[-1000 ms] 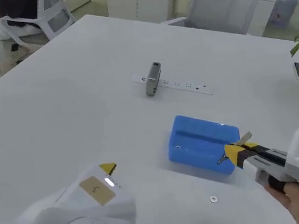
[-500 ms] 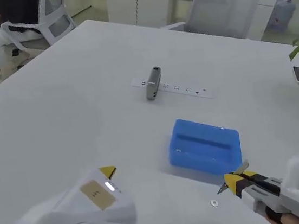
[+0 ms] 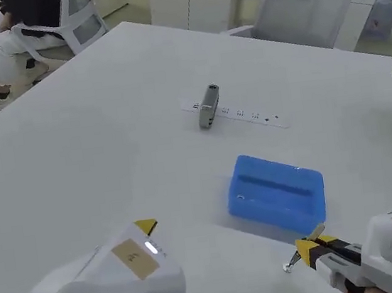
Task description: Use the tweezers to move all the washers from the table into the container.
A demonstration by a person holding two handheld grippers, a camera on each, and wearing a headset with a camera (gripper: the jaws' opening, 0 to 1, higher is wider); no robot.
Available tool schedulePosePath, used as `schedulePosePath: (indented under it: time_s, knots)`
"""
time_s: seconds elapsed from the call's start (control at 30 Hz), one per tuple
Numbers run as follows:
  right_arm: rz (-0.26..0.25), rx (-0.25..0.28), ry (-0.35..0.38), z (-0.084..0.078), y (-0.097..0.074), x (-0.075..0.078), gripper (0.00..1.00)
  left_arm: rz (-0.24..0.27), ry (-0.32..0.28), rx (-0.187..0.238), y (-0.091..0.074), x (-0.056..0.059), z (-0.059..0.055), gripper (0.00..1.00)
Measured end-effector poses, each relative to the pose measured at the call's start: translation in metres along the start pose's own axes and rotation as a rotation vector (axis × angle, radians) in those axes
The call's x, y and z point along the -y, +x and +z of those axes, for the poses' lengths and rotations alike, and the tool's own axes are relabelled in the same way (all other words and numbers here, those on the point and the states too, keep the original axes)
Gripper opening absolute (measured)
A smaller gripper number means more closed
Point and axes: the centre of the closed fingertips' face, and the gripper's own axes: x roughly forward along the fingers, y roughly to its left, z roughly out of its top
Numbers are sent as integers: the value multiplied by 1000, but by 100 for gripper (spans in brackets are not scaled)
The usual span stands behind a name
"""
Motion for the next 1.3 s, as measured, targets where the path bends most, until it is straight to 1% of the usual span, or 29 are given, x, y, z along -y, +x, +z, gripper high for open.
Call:
schedulePosePath:
  time_s: [0.1, 0.13, 0.27, 0.37, 0.47, 0.5, 0.6, 0.73, 0.8, 0.87, 0.9, 0.93, 1.0, 1.03, 1.07, 1.2, 1.3]
  knots:
    - [-2, -1, 20, -3, 1, 1, 3, 1, 1, -6, 1, 0, -2, 94]
    - [-6, 13, 26, -1, 3, 3, 3, 0, 2, -8, 1, 0, -2, 94]
    - [-13, 9, 25, -1, 2, 4, 3, -1, 3, -13, 2, 0, -4, 94]
    - [-14, 11, 14, -1, 1, 2, 3, -1, 6, -14, 2, 0, -4, 94]
    - [-4, 8, 13, -2, 0, -2, 2, -2, 7, -14, 2, 0, -4, 94]
    - [-5, 7, 5, -3, 0, -3, 2, -3, 7, -14, 3, 0, -4, 94]
    - [-9, -4, -57, -5, -2, -8, 2, -6, 8, -10, 3, 0, -3, 94]
    - [-14, -15, -43, -4, -2, -5, 2, -9, 14, -3, 2, 1, -2, 94]
    - [-8, -24, -42, -3, -3, -5, 2, -9, 15, 0, 2, 1, -2, 94]
    - [3, -11, -37, 4, -5, -5, 2, -8, 16, 4, 1, 1, -1, 94]
    - [13, 0, -17, 8, -7, -6, 2, -8, 15, 6, 0, 0, -1, 94]
    - [12, 11, -4, 11, -8, -6, 2, -8, 13, 8, 0, 0, 0, 94]
    - [12, 38, 22, 21, -13, -5, 1, -9, 11, 11, 0, 0, 0, 94]
    - [17, 59, 44, 29, -15, -5, 2, -8, 13, 13, -1, 0, 1, 94]
    - [18, 71, 48, 34, -17, -5, 2, -8, 13, 15, -1, 0, 1, 94]
    - [23, 116, 21, 59, -23, -4, 2, -10, 11, 18, -1, 1, 1, 93]
    - [13, 156, -1, 79, -25, 0, 2, -11, 10, 16, -1, 1, 0, 93]
